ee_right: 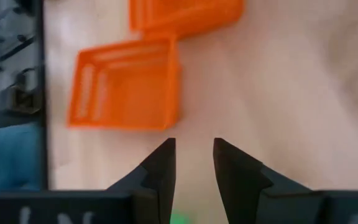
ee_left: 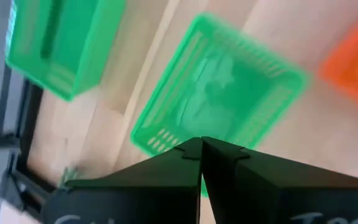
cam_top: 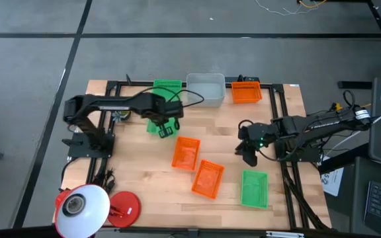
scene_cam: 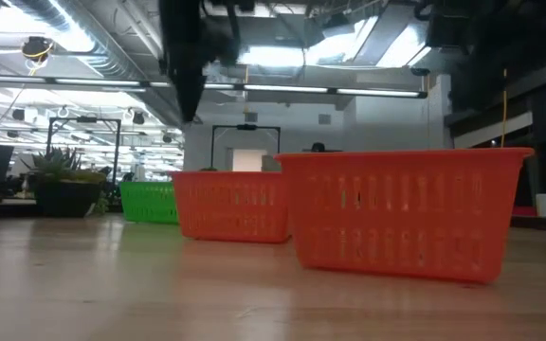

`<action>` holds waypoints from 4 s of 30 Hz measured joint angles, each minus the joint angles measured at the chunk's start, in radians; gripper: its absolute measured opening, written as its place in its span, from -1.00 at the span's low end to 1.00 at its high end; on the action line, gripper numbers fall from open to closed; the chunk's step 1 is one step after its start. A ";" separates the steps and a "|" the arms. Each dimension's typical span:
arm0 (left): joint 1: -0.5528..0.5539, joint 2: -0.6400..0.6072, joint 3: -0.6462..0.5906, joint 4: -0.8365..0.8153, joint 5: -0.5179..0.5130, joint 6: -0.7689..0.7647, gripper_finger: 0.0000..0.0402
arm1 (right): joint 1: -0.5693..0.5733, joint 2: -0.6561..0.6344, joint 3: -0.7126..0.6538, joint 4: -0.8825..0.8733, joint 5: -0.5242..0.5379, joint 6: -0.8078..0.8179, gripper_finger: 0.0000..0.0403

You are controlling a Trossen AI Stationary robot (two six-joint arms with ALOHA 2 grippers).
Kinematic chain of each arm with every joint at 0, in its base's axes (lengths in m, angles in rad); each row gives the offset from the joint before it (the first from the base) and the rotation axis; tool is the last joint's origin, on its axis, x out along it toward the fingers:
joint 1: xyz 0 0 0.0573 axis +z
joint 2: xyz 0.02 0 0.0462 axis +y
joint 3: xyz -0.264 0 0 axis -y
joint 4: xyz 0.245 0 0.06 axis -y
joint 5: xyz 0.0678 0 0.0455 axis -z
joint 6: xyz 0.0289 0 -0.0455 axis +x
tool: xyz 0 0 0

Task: Stack baskets by color
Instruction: Adjust the bins

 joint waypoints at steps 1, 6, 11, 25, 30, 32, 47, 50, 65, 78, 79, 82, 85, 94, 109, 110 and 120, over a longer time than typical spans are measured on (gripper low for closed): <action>-0.018 -0.026 0.000 0.002 -0.006 0.000 -1.00 | 0.013 0.000 0.000 -0.010 -0.026 0.032 -0.47; -0.090 -0.117 -0.002 -0.006 -0.082 -0.006 -1.00 | 0.137 0.000 0.000 -0.007 -0.063 0.212 -0.47; -0.128 -0.139 -0.003 -0.006 -0.116 -0.030 -1.00 | 0.320 0.038 0.000 -0.029 -0.016 0.535 -0.47; -0.134 -0.130 -0.004 -0.003 -0.129 -0.025 -1.00 | 0.460 0.365 0.000 -0.234 -0.034 0.839 -0.48; -0.134 -0.130 -0.004 -0.002 -0.134 -0.025 -1.00 | 0.395 0.451 0.000 -0.259 0.065 0.726 -0.48; -0.134 -0.130 -0.004 -0.001 -0.147 -0.026 -1.00 | 0.349 0.470 0.000 -0.262 0.142 0.688 -0.48; -0.134 -0.130 -0.004 0.028 -0.150 -0.026 -1.00 | -0.162 0.504 0.000 0.423 0.566 0.004 -0.48; -0.134 -0.130 -0.004 0.045 -0.150 -0.025 -1.00 | -0.232 0.534 0.000 0.827 0.501 -0.216 -0.48; -0.139 -0.129 -0.004 0.045 -0.150 -0.025 -1.00 | -0.243 0.424 0.069 0.180 0.423 -0.045 -0.48; -0.139 -0.129 -0.004 0.054 -0.150 -0.025 -1.00 | -0.144 0.405 0.071 -0.172 0.716 0.239 -0.48; -0.139 -0.129 -0.004 0.056 -0.150 -0.025 -1.00 | -0.150 0.411 0.070 -0.213 0.689 0.277 -0.48; -0.139 -0.129 -0.004 0.067 -0.150 -0.025 -1.00 | -0.166 0.419 0.043 -0.254 0.601 0.331 -0.48; -0.139 -0.129 -0.004 0.078 -0.150 -0.024 -1.00 | -0.170 0.420 0.021 -0.118 0.589 0.294 -0.48; -0.139 -0.129 -0.004 0.104 -0.150 -0.024 -1.00 | -0.185 0.408 0.016 0.554 0.334 -0.170 -0.48; -0.139 -0.129 -0.004 0.105 -0.149 -0.024 -1.00 | 0.077 0.429 0.029 0.570 -0.045 -0.189 -0.48; -0.139 -0.129 -0.004 0.105 -0.149 -0.024 -1.00 | 0.103 0.441 0.043 0.560 0.005 -0.202 -0.48; -0.139 -0.129 -0.004 0.110 -0.149 -0.032 -1.00 | 0.194 0.595 0.224 0.394 0.024 -0.363 -0.48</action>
